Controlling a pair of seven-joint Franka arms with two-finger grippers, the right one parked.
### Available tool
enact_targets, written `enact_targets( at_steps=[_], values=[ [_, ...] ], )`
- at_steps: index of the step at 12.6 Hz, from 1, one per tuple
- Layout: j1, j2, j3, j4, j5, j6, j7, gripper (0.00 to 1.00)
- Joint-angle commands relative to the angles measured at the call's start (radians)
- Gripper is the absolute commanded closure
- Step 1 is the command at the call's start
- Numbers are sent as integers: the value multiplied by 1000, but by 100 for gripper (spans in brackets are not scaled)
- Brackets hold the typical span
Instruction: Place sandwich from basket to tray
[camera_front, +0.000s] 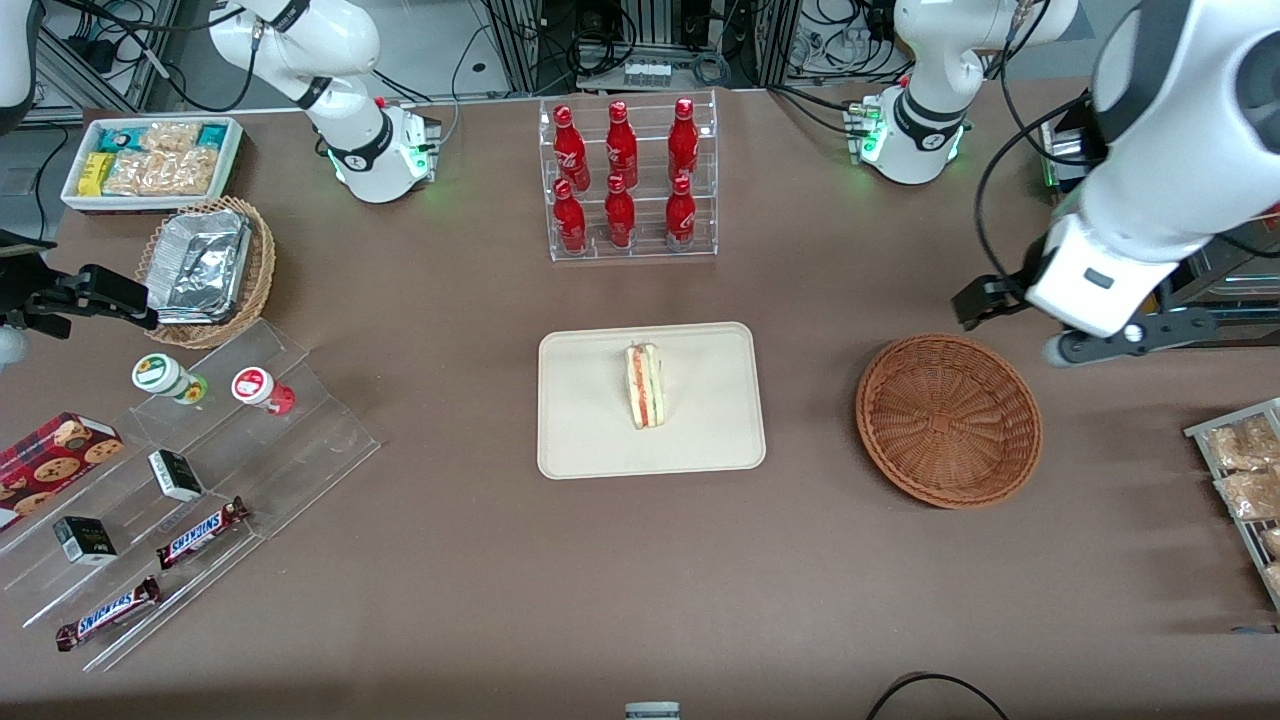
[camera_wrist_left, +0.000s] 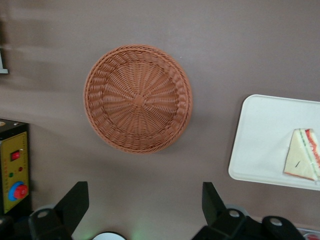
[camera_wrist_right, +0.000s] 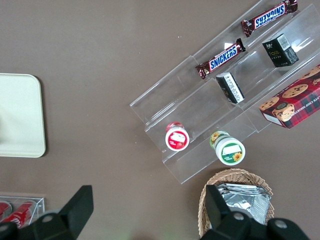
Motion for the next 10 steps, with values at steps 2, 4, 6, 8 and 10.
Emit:
enact_targets(
  at_steps=[2, 4, 6, 8, 10],
  values=[
    [50, -55, -11, -26, -15, -28, 67, 0],
    [50, -61, -9, -28, -15, -45, 70, 0],
    [41, -66, 15, -26, -18, -59, 105, 0],
    [-12, -80, 89, -23, -36, -67, 116, 0],
    [-16, -98, 98, -31, -36, -73, 122, 0]
  ],
)
